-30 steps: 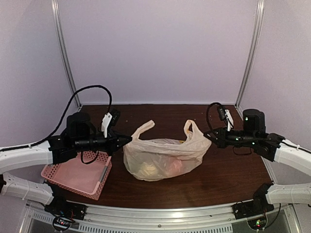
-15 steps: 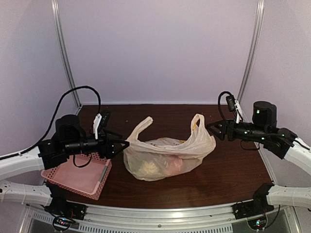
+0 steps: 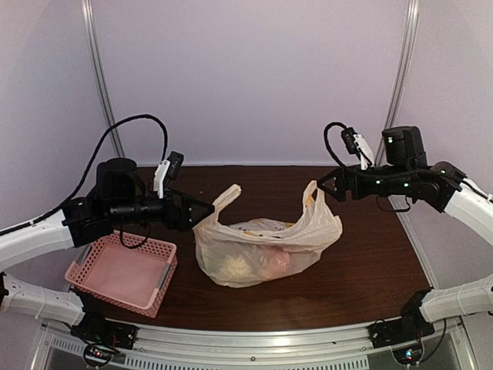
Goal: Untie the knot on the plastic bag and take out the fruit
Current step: Adjust the takeout bag at the center of the board.
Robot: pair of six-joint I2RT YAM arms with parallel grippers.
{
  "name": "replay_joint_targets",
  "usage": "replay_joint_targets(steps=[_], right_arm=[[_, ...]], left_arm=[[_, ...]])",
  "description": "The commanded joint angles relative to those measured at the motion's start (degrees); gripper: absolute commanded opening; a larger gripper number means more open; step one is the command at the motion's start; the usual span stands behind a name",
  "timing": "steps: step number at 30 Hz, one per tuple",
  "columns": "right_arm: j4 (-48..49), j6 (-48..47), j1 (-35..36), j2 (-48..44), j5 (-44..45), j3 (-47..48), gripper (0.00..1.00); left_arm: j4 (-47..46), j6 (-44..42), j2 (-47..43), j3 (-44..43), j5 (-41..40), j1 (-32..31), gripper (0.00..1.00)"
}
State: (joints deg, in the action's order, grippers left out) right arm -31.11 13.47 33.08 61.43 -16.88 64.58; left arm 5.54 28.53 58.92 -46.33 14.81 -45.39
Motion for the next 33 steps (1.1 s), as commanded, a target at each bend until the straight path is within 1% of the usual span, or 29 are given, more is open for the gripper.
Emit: replay_joint_targets(steps=[1,4,6,8,10,11,12,13,16,19,20,22,24,26,29,31,33], right_arm=[[-3.2,-1.5,2.8,3.4,0.9,2.3,0.91],[-3.1,-1.5,5.0,5.6,1.1,3.2,0.86],[-2.9,-1.4,6.9,6.6,1.8,3.5,0.80],[-2.4,-1.1,7.7,7.2,3.2,3.5,0.71],[-1.8,-0.4,7.7,7.7,4.2,3.6,0.63],[-1.8,-0.2,7.7,8.2,5.1,3.9,0.59],[-2.0,0.3,7.8,8.6,6.6,4.4,0.53],[-2.4,0.6,7.7,9.4,8.2,5.0,0.45],[-2.5,1.5,7.7,12.5,11.5,7.3,0.23],[0.0,2.1,5.7,16.5,12.2,10.0,0.14],[0.7,2.3,4.4,18.3,12.2,12.0,0.11],[0.8,2.2,2.1,23.0,13.5,17.9,0.05],[1.1,1.1,0.1,26.9,14.8,26.9,0.00],[2.0,-0.2,-1.6,30.1,14.8,35.1,0.00],[5.3,-2.9,-2.9,31.7,13.5,44.1,0.00],[9.7,-4.8,-3.0,29.7,12.0,45.0,0.00],[15.2,-6.2,-3.0,25.2,8.8,39.9,0.00]], left_arm=[[0.2,-2.9,6.1,-5.3,0.1,-0.7,0.98],[-0.2,-4.4,9.3,-8.2,0.1,-1.5,0.98],[-0.8,-4.9,11.0,-9.4,0.2,-1.8,0.98],[-2.0,-5.2,12.5,-10.3,0.8,-2.0,0.98],[-2.6,-5.6,14.3,-11.7,1.6,-2.3,0.93],[-2.5,-6.0,15.6,-12.7,1.7,-2.6,0.88],[-2.2,-6.6,16.8,-13.5,1.6,-2.9,0.76],[-1.9,-6.8,17.8,-14.5,1.5,-3.1,0.65],[-1.5,-7.2,20.0,-16.3,-0.6,-3.2,0.43],[-0.7,-9.4,20.7,-17.9,-6.4,-3.1,0.15],[0.1,-10.6,21.0,-18.7,-9.4,-3.0,0.11],[2.2,-13.0,22.1,-21.2,-13.7,-2.1,0.08],[3.3,-14.9,23.9,-24.6,-17.4,-0.3,0.04],[3.1,-16.4,24.8,-28.4,-21.0,1.7,0.00],[0.1,-19.4,25.1,-32.9,-25.2,2.8,0.00],[-4.4,-22.7,23.8,-32.2,-25.1,2.8,0.00],[-12.4,-24.6,21.4,-27.8,-22.7,2.8,0.00]])
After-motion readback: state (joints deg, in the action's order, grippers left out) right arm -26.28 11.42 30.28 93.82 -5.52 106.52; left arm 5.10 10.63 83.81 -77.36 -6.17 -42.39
